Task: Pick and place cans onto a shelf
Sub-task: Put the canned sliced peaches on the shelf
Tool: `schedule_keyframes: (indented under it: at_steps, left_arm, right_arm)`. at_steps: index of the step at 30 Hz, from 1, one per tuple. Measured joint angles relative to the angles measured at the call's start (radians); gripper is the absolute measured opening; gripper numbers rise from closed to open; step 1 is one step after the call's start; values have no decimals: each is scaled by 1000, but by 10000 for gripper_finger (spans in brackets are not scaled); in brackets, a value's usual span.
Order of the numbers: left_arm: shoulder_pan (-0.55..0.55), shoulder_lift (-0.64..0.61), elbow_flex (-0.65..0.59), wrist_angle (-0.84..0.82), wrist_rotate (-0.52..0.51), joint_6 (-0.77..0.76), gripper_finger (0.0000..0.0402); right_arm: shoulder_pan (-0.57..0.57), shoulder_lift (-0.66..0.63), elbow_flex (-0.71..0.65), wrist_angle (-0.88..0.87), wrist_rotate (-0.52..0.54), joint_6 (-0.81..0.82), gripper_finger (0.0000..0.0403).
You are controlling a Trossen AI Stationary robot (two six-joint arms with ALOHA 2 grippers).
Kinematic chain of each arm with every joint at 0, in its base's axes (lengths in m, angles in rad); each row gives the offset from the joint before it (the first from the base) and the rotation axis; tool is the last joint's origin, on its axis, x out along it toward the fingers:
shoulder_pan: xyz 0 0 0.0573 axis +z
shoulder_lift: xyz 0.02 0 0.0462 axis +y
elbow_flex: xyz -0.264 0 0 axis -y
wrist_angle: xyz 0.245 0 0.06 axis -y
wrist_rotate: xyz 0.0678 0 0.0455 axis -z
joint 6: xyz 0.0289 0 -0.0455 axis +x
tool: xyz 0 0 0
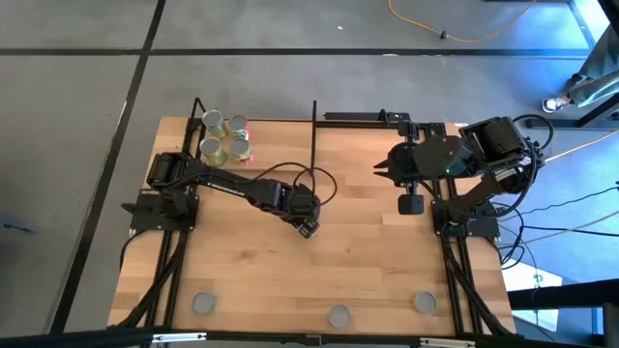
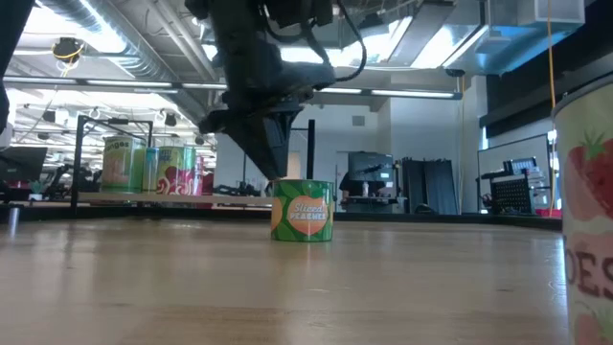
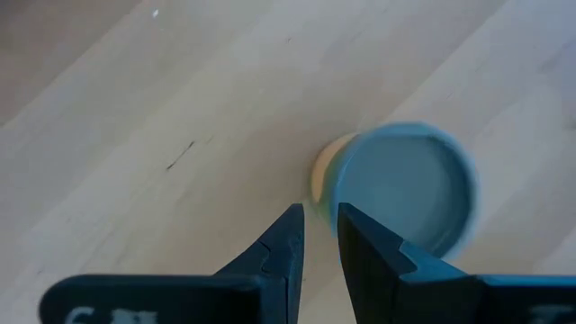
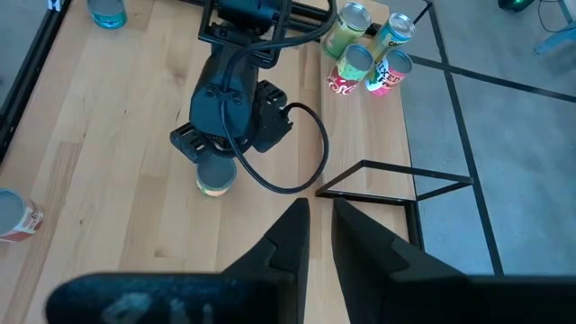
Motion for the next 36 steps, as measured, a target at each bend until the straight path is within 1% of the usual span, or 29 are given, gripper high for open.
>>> schedule_keyframes:
  at_steps: [5,10,15,20,26,32,36]
  left_arm:
    - [-1,0,-9,6,0,-1,64]
    - [-1,0,-9,46,19,0,64]
    - [-1,0,-9,53,21,31,64]
    - [-1,0,-9,55,-3,51,64]
    - [-1,13,-9,66,-5,51,64]
    - [-1,59,-8,84,35,55,64]
    - [0,75,-6,116,72,93,64]
  right_arm:
    - [0,0,0,0,0,0,53]
    - [0,0,0,0,0,0,53]
    - [0,0,0,0,1,0,53]
    - [0,0,0,0,1,0,53]
    - [0,0,0,0,1,0,53]
    - [0,0,-1,0,1,0,53]
    - [0,0,-1,0,1,0,53]
